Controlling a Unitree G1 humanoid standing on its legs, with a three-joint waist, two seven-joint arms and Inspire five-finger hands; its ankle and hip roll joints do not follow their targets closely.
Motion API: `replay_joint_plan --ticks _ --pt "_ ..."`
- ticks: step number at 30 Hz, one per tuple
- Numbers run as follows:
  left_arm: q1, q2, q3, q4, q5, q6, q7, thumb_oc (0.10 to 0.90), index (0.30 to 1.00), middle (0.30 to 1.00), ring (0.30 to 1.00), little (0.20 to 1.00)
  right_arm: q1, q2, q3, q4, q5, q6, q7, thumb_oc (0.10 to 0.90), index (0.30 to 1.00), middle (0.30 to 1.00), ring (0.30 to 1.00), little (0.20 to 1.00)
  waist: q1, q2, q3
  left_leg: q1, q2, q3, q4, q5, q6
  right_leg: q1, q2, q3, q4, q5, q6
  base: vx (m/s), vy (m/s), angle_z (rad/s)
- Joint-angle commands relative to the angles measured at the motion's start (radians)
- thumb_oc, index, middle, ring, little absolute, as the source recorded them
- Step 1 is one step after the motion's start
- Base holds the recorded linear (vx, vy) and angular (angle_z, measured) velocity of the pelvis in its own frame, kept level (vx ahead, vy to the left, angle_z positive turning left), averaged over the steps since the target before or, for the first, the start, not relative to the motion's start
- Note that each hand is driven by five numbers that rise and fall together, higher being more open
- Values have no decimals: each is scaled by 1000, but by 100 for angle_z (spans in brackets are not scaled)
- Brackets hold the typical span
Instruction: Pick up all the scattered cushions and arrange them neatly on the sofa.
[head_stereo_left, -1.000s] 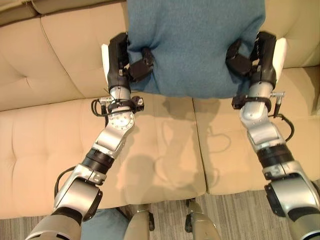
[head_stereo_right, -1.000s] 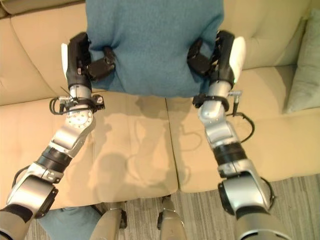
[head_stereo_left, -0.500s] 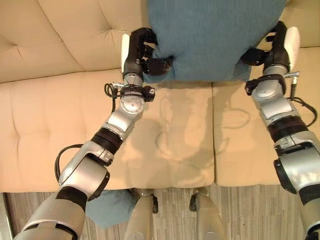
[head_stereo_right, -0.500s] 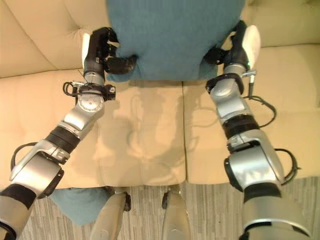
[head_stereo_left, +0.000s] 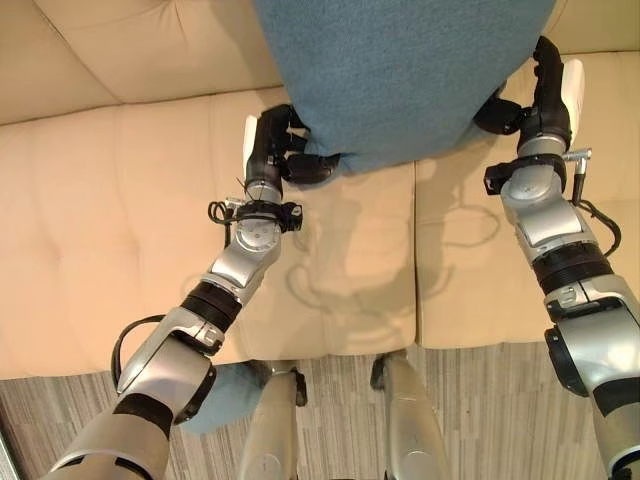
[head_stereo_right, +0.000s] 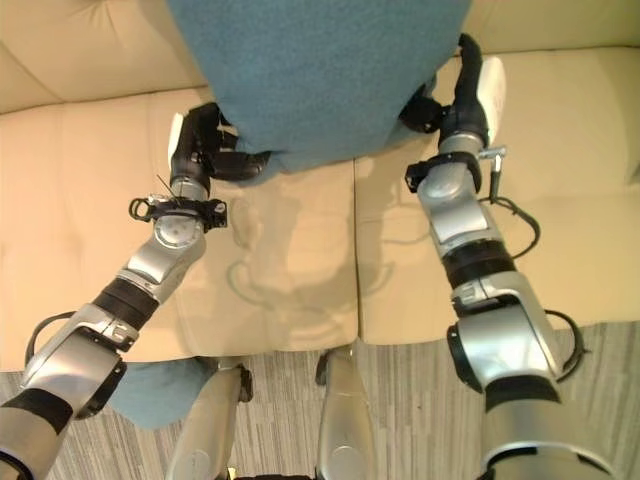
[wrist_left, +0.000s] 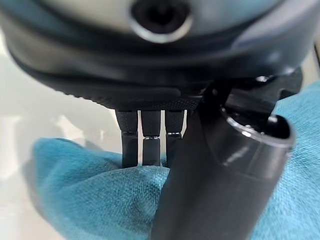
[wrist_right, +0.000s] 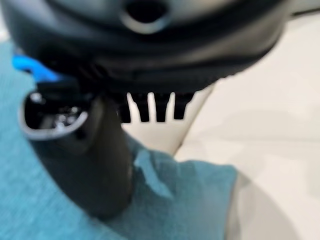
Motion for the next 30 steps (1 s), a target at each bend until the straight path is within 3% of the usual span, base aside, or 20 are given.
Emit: replay_joint_plan --ticks 1,13,16,20,30 --pt "42 -69 -15 -49 76 -73 -37 800 900 900 900 900 44 26 40 -84 -55 -98 6 800 900 900 900 900 16 17 -209 75 -3 6 -161 -65 -10 -73 113 3 129 -228 25 -27 -2 -11" --pt "246 26 156 -129 134 -52 -35 800 900 900 900 900 385 39 -133 -254 -81 -117 34 800 900 900 900 900 10 19 -250 135 10 19 -161 -76 -8 -13 118 6 132 -244 15 12 -3 -2" --pt "366 70 232 -178 155 -47 -64 800 900 900 900 900 567 29 -197 -349 -96 -128 98 800 900 900 900 900 3 16 -271 171 14 20 -161 -85 -6 28 121 3 132 -254 14 49 -5 -2" --pt "426 91 279 -166 166 -36 -82 800 900 900 900 900 692 30 -242 -388 -102 -141 150 800 900 900 900 900 -6 12 -279 195 18 22 -161 -89 -4 52 123 3 140 -262 14 14 -3 0" --pt "449 19 290 -172 160 -30 -74 800 900 900 900 900 824 119 -281 -435 -51 -164 196 800 900 900 900 900 -40 10 -296 180 29 40 -161 -92 -2 12 126 19 171 -270 12 0 4 -4"
